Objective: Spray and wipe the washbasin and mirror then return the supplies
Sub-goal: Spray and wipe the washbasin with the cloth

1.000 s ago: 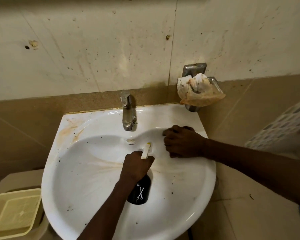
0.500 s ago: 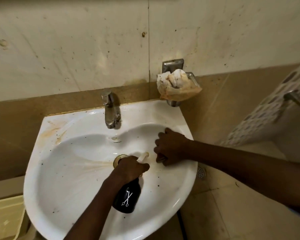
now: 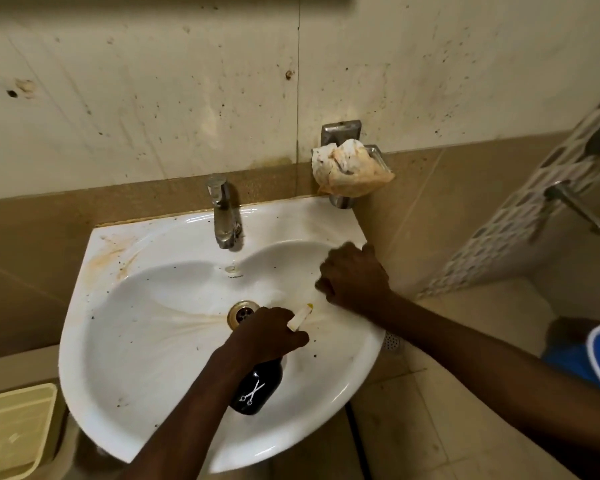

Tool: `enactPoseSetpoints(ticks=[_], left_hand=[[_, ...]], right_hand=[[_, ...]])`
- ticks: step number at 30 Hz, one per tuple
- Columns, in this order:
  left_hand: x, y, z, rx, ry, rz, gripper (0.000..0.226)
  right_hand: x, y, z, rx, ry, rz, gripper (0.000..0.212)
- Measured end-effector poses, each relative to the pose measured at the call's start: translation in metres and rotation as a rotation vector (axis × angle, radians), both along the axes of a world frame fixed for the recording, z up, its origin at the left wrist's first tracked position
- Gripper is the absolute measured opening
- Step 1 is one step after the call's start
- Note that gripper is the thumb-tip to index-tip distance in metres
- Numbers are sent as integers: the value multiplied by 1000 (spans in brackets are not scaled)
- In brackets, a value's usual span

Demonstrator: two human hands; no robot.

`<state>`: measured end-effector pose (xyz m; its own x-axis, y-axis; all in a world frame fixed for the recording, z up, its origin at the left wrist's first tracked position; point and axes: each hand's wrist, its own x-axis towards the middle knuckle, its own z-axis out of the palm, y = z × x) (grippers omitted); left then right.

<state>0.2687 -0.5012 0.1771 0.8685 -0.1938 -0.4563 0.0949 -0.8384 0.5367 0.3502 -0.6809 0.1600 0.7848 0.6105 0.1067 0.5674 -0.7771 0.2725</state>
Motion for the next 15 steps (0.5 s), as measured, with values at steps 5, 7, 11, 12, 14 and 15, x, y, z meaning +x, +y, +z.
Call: enactPoseSetpoints(ticks=[5,7,11,12,14,15], left_hand=[[-3,-4,3,-37,-17,-85,26],[-6,-7,6,-62,108,-142,32],[-8,-9,15,-21,95,-155,26],[-8,-8,16,-28,84,-144,20],[-8,-5,21,-1,94,-162,19],[-8,-4,23,23,103,-188,23]], right_hand=[[-10,-5,1,-78,76,-20,34],[-19,-10,-1,-33,60,-78,36],[-11,1,10,17,29,-216,35],[-18,1,9,32,55,-229,33],[-43,-2,0,73,134,-235,35],[-58,-3,-4,65,197,-224,40]])
